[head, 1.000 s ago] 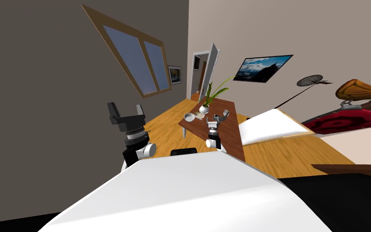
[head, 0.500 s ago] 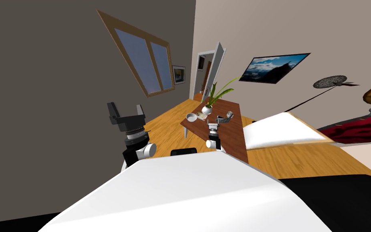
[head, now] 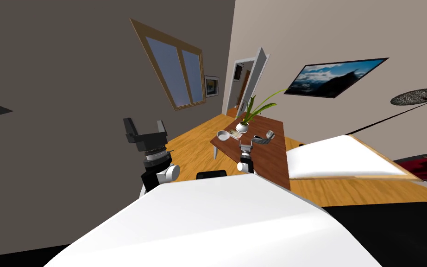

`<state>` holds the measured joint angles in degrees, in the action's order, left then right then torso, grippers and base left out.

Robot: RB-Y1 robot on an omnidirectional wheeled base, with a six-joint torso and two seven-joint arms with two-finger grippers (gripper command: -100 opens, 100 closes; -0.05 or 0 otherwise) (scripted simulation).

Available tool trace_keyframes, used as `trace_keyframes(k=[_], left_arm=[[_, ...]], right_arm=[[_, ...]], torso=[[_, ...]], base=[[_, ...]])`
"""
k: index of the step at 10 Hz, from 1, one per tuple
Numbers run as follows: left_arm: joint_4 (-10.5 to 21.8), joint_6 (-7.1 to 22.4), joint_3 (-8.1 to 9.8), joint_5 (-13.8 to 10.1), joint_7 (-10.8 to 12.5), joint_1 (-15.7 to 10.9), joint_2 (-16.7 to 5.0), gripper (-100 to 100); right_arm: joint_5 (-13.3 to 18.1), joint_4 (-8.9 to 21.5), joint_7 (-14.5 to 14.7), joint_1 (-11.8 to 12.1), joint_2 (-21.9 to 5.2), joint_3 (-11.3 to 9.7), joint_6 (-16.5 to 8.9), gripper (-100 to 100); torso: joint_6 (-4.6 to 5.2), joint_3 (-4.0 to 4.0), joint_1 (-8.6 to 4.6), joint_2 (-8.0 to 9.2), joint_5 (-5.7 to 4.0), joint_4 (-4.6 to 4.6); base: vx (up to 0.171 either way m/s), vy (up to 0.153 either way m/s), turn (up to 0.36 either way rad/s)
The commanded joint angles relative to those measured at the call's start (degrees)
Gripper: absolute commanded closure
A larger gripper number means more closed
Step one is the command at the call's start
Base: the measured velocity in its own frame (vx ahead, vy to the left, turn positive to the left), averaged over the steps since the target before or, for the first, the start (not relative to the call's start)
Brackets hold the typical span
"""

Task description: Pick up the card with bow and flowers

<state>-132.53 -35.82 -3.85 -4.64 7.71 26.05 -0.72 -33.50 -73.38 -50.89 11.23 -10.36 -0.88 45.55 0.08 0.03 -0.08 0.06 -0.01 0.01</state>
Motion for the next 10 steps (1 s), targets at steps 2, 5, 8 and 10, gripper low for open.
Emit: trace_keyframes(k=[2,5,8,10], left_arm=[[0.0,0.0,0.0,0.0,0.0,0.0,0.0,0],[0.0,0.0,0.0,0.0,0.0,0.0,0.0,0],[0.0,0.0,0.0,0.0,0.0,0.0,0.0,0],[0.0,0.0,0.0,0.0,0.0,0.0,0.0,0]], right_arm=[[-2.3,3.9,-2.9,-0.6,-0.2,0.3,0.2,-100],[-6.1,9.1,-7.1,-1.5,0.0,0.6,0.3,-100],[-7.9,11.7,-9.0,-1.9,0.0,0.8,0.4,-100],[-11.2,16.0,-12.5,-2.5,0.3,1.1,0.4,-100]], torso=[[-0.02,0.0,0.0,0.0,0.0,0.0],[-0.01,0.02,-0.05,0.03,0.0,0.01],[0.01,0.0,-0.03,-0.01,0.0,0.0],[-0.01,-0.01,0.01,-0.02,0.0,0.0]], base=[[-0.009,-0.012,0.116],[-0.012,-0.021,0.143],[-0.006,-0.014,0.052],[-0.01,-0.016,0.154]])
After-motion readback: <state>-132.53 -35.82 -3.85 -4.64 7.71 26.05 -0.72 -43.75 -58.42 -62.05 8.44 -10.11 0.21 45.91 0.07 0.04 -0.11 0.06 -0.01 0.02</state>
